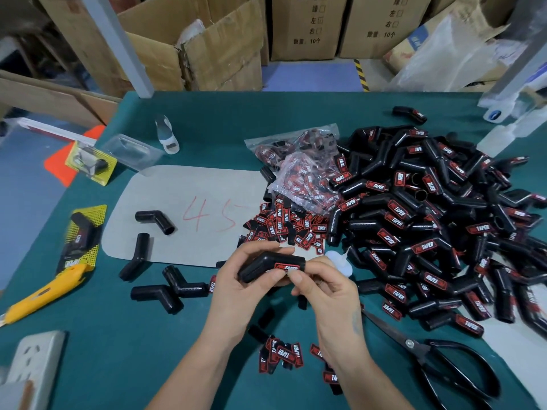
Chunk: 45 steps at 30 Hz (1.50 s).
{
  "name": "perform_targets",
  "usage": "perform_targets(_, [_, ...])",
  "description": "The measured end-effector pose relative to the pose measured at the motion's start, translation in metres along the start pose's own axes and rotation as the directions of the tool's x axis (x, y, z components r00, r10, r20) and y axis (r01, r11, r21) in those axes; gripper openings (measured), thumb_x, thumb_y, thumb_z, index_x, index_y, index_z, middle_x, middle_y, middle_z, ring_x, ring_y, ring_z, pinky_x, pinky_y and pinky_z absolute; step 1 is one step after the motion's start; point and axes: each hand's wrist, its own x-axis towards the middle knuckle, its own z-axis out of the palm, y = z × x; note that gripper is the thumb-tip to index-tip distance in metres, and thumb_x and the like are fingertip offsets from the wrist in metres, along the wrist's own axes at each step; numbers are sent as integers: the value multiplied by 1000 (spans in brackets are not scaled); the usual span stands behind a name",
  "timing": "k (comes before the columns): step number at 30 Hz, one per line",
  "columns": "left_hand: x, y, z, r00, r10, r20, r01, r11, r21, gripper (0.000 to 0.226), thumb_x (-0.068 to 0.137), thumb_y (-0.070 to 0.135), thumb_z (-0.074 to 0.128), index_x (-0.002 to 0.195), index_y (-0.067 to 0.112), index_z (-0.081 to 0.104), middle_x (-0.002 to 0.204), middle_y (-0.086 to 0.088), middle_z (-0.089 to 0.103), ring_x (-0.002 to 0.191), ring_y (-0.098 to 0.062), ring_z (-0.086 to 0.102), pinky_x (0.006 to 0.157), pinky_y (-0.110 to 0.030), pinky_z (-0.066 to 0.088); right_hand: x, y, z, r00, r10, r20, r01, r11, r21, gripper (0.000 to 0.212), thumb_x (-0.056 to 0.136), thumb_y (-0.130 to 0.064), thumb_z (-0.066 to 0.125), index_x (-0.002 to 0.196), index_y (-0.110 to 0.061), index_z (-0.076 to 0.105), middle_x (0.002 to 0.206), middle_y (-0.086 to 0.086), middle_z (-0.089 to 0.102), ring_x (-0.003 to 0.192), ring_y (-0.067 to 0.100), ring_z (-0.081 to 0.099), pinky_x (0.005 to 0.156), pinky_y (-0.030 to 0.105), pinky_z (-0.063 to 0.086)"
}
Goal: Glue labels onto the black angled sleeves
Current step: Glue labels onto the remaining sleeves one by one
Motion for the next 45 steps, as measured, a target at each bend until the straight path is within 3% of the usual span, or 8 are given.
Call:
perform_targets(12, [-1, -1, 1, 1000, -29, 8, 30, 999, -30, 27, 87, 20, 78, 114, 21, 75, 120, -16, 75, 112, -29, 74, 90, -34, 61, 1, 1, -2, 1000, -13, -13, 13, 1000, -19, 21, 76, -35, 84, 84, -15, 83, 86, 6, 64, 71, 13, 59, 72, 22, 50])
perform_targets(16, [-1, -2, 0, 999, -27, 23, 28, 999, -20, 27, 87, 21, 79, 114, 19, 74, 122, -16, 75, 114, -31, 72, 93, -37, 60, 1, -2, -3, 1000, -10, 7, 11, 1000, -26, 7, 80, -24, 83, 84, -18, 83, 86, 2, 64, 71, 13, 59, 73, 23, 51])
perform_targets(23, [1, 4, -2, 1000, 1, 30, -4, 995, 97, 26, 82, 27, 81, 108, 28, 76, 118, -9, 78, 110, -25, 74, 95, -30, 57, 1, -2, 1, 1000, 22, 21, -22, 999, -29, 21, 74, -39, 84, 87, -22, 84, 83, -2, 59, 71, 12, 57, 71, 21, 50])
perform_targets(28, [0, 3, -2, 999, -35, 41, 31, 995, 95, 26, 81, 27, 81, 106, 30, 78, 118, -9, 78, 113, -29, 74, 99, -42, 59, 2, -1, -1, 1000, 14, 7, -13, 999, -43, 18, 74, -40, 84, 81, -23, 83, 82, -7, 62, 71, 10, 58, 71, 22, 49])
perform_targets(30, [0, 4, -4, 998, -30, 59, 24, 994, 105, 26, 82, 25, 81, 108, 27, 77, 119, -9, 77, 112, -28, 74, 95, -37, 60, 2, -1, -1, 1000, 8, 14, -7, 999, -41, 16, 74, -39, 84, 81, -24, 83, 81, -9, 61, 70, 9, 58, 71, 21, 49])
perform_targets(35, [1, 7, -6, 998, -49, 42, 44, 994, 104, 22, 81, 27, 79, 104, 25, 79, 106, -10, 78, 83, -21, 73, 59, -27, 55, 2, 0, -2, 1000, 0, 24, 1, 998, -61, 17, 74, -38, 84, 81, -23, 84, 82, -8, 62, 71, 9, 58, 71, 20, 49])
perform_targets(40, [1, 3, -6, 999, -33, 33, 30, 995, 97, 21, 81, 26, 79, 102, 23, 78, 102, -11, 77, 80, -20, 70, 59, -26, 55, 3, 0, -2, 999, 16, 52, -13, 998, -67, 21, 76, -40, 85, 87, -21, 84, 86, -6, 62, 75, 10, 59, 73, 22, 50])
perform_targets(45, [0, 1, -4, 999, -16, 47, 12, 996, 87, 21, 82, 24, 78, 103, 22, 78, 100, -10, 77, 78, -17, 70, 61, -25, 56, 3, 0, -2, 999, 0, 43, 2, 998, -57, 35, 76, -54, 87, 84, -20, 83, 86, -5, 65, 76, 9, 62, 72, 21, 51])
